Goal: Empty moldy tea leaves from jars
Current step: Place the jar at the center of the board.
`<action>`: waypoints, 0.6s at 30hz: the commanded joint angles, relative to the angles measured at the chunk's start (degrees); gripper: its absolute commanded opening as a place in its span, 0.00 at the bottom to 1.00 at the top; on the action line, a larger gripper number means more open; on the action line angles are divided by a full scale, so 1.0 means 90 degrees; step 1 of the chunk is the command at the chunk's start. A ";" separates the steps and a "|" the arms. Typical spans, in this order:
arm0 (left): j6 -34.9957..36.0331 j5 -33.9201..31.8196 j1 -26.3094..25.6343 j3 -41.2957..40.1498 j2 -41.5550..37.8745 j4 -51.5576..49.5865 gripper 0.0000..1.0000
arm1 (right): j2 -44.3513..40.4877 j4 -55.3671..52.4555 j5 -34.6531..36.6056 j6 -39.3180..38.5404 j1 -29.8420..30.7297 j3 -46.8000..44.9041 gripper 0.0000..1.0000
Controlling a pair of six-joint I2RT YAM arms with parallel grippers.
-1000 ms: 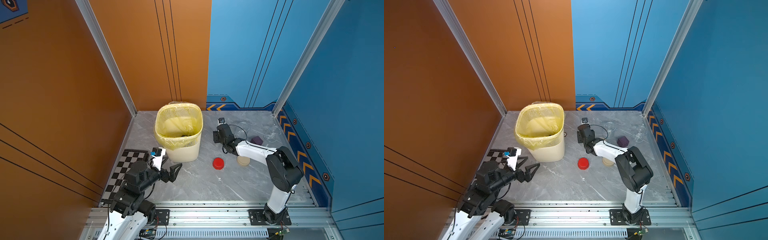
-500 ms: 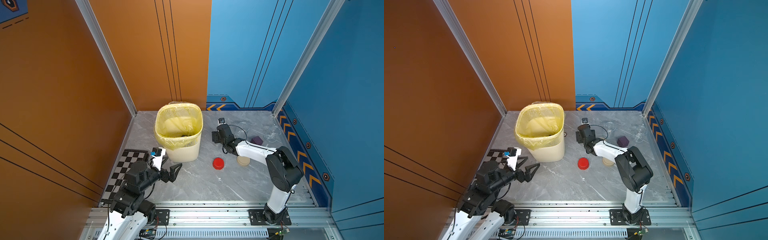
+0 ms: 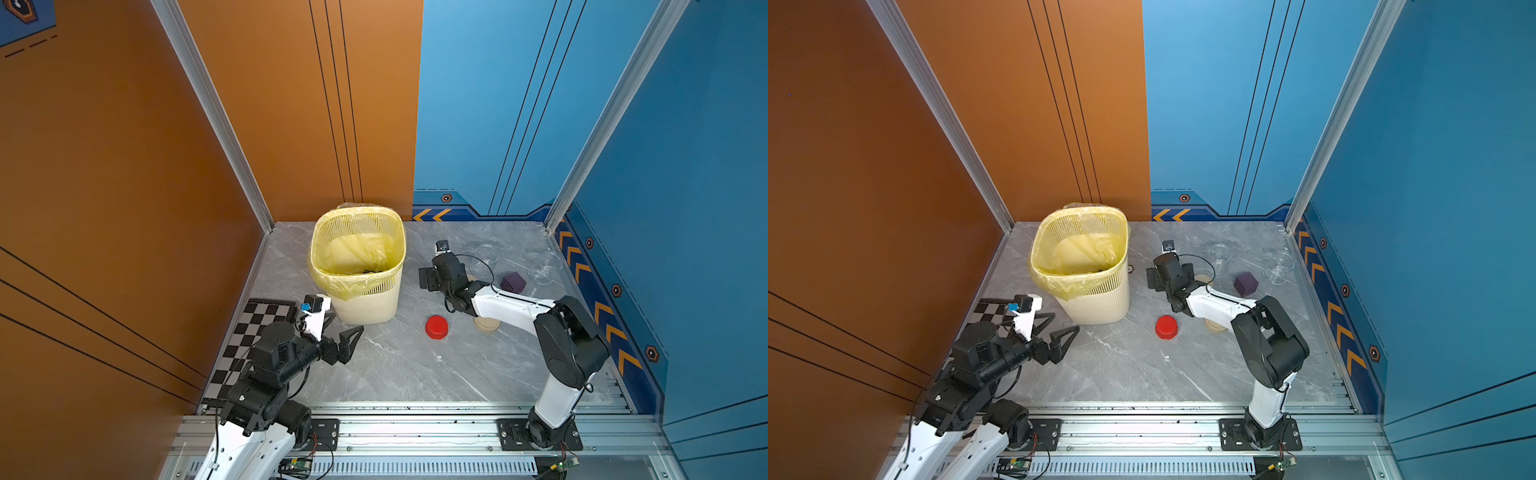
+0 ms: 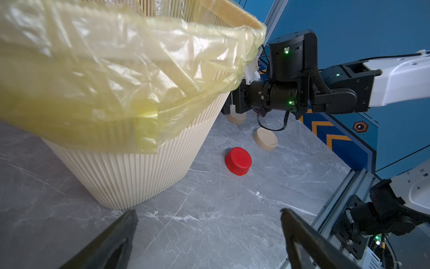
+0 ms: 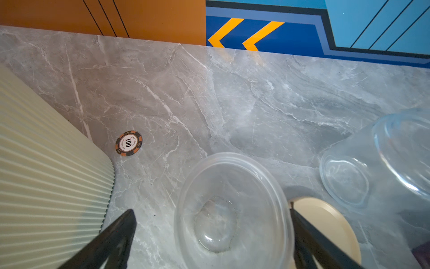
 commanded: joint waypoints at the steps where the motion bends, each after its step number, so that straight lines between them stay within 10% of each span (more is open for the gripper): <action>1: 0.0142 -0.0369 0.0056 -0.0033 -0.0047 0.0036 0.98 | -0.0547 0.0071 -0.0186 0.0252 0.0002 -0.0235 1.00; 18: -0.1264 -0.4493 0.0765 -0.0576 -0.0891 -0.0520 0.98 | -0.3764 0.0542 -0.0218 0.0888 0.0194 -0.2087 1.00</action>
